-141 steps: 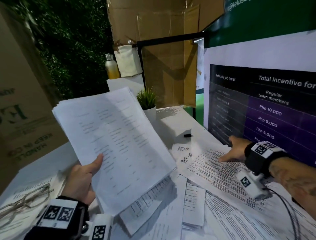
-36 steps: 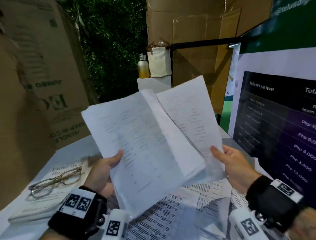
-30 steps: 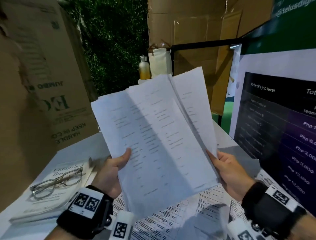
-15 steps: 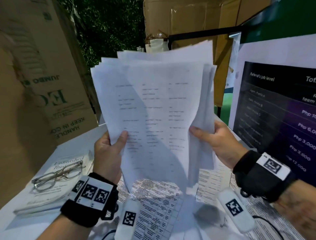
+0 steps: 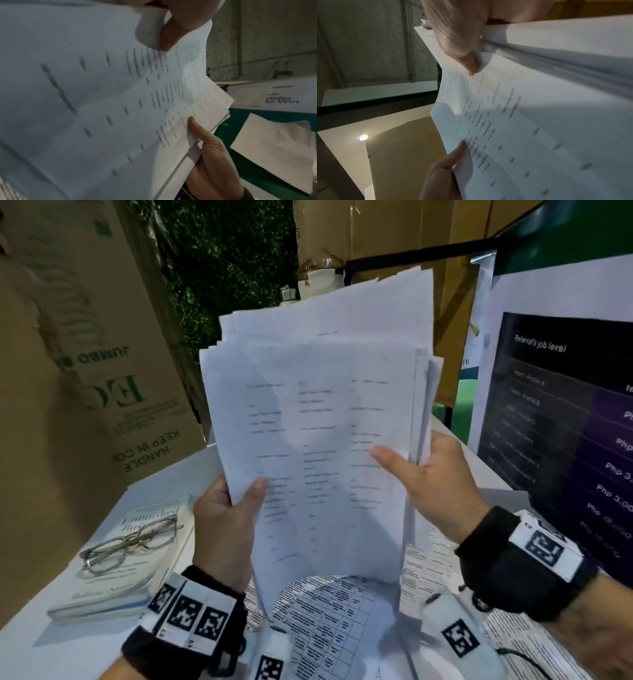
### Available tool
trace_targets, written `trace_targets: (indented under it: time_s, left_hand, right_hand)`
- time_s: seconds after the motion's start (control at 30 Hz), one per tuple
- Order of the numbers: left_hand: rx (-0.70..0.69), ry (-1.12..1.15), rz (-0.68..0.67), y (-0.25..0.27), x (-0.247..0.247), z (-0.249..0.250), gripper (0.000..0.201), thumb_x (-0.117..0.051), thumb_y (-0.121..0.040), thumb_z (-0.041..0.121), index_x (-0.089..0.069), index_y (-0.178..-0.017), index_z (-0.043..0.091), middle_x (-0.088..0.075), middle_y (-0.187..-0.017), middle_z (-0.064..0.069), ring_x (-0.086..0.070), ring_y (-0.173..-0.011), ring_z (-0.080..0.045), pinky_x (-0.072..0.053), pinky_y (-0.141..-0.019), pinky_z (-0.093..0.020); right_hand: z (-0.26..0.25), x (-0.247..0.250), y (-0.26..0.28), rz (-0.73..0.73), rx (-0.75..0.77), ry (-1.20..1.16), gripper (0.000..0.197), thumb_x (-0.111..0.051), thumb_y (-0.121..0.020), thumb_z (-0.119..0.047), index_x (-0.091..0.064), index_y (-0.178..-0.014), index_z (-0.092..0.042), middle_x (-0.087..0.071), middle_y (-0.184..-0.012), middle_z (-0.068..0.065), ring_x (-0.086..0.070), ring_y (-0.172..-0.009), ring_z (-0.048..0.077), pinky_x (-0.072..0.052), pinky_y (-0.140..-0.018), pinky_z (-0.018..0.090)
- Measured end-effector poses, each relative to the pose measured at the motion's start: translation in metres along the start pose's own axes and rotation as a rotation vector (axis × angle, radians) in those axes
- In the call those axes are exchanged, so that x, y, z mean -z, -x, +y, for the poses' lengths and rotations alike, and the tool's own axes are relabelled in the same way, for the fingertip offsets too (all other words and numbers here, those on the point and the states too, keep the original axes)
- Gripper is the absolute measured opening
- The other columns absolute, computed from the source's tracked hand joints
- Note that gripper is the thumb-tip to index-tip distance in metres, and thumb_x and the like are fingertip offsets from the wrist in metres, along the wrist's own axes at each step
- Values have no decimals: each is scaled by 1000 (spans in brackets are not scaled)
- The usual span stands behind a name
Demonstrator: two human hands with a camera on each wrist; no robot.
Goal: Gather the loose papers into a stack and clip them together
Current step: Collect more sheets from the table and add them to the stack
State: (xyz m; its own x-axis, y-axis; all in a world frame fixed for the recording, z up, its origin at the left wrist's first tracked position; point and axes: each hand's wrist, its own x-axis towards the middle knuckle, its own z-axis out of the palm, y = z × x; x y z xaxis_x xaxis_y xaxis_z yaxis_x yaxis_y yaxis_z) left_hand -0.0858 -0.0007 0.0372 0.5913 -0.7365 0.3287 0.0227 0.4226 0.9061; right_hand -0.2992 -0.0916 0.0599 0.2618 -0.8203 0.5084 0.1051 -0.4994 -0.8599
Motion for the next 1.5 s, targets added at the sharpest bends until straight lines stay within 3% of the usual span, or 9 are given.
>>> trace_targets:
  time_s: [0.27,0.6,0.73,0.8,1.0,1.07,1.2,1.33,1.5]
  left_hand:
    - [-46,-61,-191,-9,12,7,36,-79,-66,15,-72,-101,15,-78,-103,-1,-73,-97,-22,-58,-77,-33]
    - [-24,-91,-270,-9,23,3,62,-92,-43,39,-75,-97,14,-78,-102,-4,-74,-94,-23,-59,-71,-28]
    - [7,-227,-235,3,24,-8,17,-84,-71,31,-79,-85,38,-79,-94,6,-75,-91,-18,-60,-74,-32]
    - [-4,-279,-190,-1,26,-5,10,-76,-81,19,-80,-83,27,-80,-90,3,-76,-87,-21,-60,-74,-38]
    - [-17,-278,15,-22,66,18,9,-68,-87,11,-76,-91,14,-79,-87,5,-75,-84,-22,-56,-77,-36]
    - [42,-250,90,-26,87,17,20,-76,-78,22,-76,-96,13,-79,-96,-1,-73,-92,-31,-54,-88,-48]
    - [98,-132,180,-25,104,14,63,-83,-59,37,-69,-115,10,-74,-114,-9,-69,-102,-36,-45,-97,-62]
    - [121,-56,157,-23,103,15,56,-77,-66,30,-67,-117,11,-71,-119,-10,-66,-107,-38,-42,-100,-62]
    - [193,14,117,-26,101,21,53,-73,-70,27,-66,-121,12,-71,-121,-7,-65,-111,-37,-41,-103,-59]
  right_hand:
    - [17,4,-2,-86,-105,-214,37,-78,-66,-20,-73,-103,-17,-78,-104,-1,-74,-96,19,-59,-79,29]
    - [29,-3,4,-203,-230,-206,37,-80,-65,-17,-76,-102,-16,-78,-105,1,-74,-99,20,-58,-88,34]
    - [33,-4,9,-278,-304,-150,40,-78,-71,-20,-73,-111,-16,-77,-110,1,-73,-103,18,-56,-93,37]
    - [32,-2,5,-338,-323,-108,44,-78,-70,-21,-71,-112,-17,-77,-110,-1,-73,-103,15,-57,-89,28]
    - [63,6,-2,-694,-457,685,93,-89,-53,-55,-50,-133,-30,-63,-121,-10,-62,-105,11,-50,-97,32]
    - [71,1,2,-743,-499,853,105,-88,-56,-54,-39,-143,-24,-58,-128,-2,-57,-106,14,-47,-97,30]
    - [75,-16,4,-793,-503,1005,78,-86,-58,-52,-50,-124,-27,-62,-111,-6,-61,-96,17,-53,-83,34]
    - [82,-25,3,-876,-463,1011,21,-79,-74,-37,-64,-77,-23,-68,-81,-5,-60,-74,18,-47,-62,27]
    - [87,-3,1,-565,-413,730,24,-66,-88,-24,-55,-69,-15,-60,-70,1,-57,-61,17,-46,-54,30]
